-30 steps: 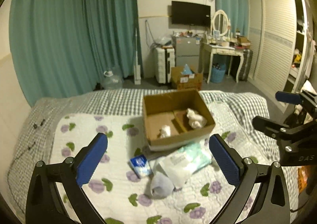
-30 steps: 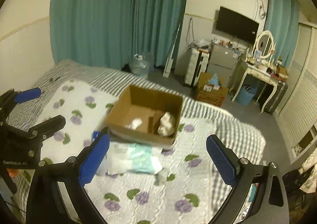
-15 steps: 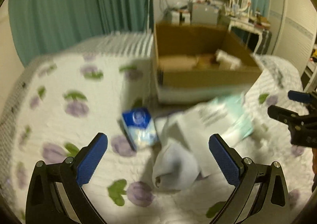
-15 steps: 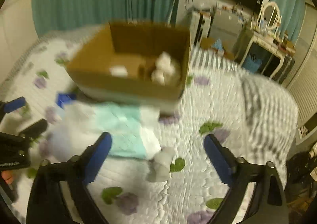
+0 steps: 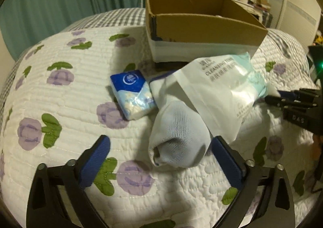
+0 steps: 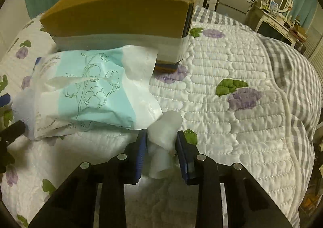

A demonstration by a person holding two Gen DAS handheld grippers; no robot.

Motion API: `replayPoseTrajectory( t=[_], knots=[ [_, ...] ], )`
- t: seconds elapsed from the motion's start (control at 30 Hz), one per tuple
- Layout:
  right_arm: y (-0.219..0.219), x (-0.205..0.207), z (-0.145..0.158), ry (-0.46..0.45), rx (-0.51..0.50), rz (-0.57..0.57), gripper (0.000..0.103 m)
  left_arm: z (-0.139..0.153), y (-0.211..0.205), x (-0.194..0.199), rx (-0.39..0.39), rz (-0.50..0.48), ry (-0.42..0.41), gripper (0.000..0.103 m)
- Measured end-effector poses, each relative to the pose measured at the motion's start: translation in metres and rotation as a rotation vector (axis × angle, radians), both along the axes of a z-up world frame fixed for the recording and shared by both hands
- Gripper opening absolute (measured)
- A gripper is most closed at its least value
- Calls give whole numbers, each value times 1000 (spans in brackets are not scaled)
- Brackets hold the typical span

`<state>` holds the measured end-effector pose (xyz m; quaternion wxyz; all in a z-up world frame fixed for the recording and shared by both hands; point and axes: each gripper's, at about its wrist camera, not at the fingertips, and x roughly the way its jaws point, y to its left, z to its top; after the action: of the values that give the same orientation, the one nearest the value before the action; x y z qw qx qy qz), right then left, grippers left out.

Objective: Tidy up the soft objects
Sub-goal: 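Grasp the clear plastic item with the right tool while the left grasps the mesh sock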

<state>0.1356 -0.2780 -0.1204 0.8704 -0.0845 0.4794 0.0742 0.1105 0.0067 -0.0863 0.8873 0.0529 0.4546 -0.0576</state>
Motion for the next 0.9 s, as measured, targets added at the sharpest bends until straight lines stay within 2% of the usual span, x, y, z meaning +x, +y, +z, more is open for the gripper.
replayPoseTrajectory(
  t=[0.13,0.23,0.3,0.43,0.5,0.63,0.9],
  knots=[
    [-4,-11,6,-26,13,-13,29,-12,4,13,-40,-3,65,89],
    [-8,-16,10,-32,28,-14,29,-17,1,18,-59,-26,77,84],
    [-9,-18,10,-34,27,-18,29,-19,-5,18,-92,-75,92,52],
    [1,-24,16,-44,36,-21,29,-11,-11,6,-66,-99,57,44],
    [0,-30,23,-56,35,-22,29,-6,-8,0,-71,-87,71,40],
    [-2,-41,32,-56,58,-16,29,8,0,-26,-116,-66,83,39],
    [11,-86,64,-93,60,36,29,45,-5,-63,-99,-76,20,38]
  ],
)
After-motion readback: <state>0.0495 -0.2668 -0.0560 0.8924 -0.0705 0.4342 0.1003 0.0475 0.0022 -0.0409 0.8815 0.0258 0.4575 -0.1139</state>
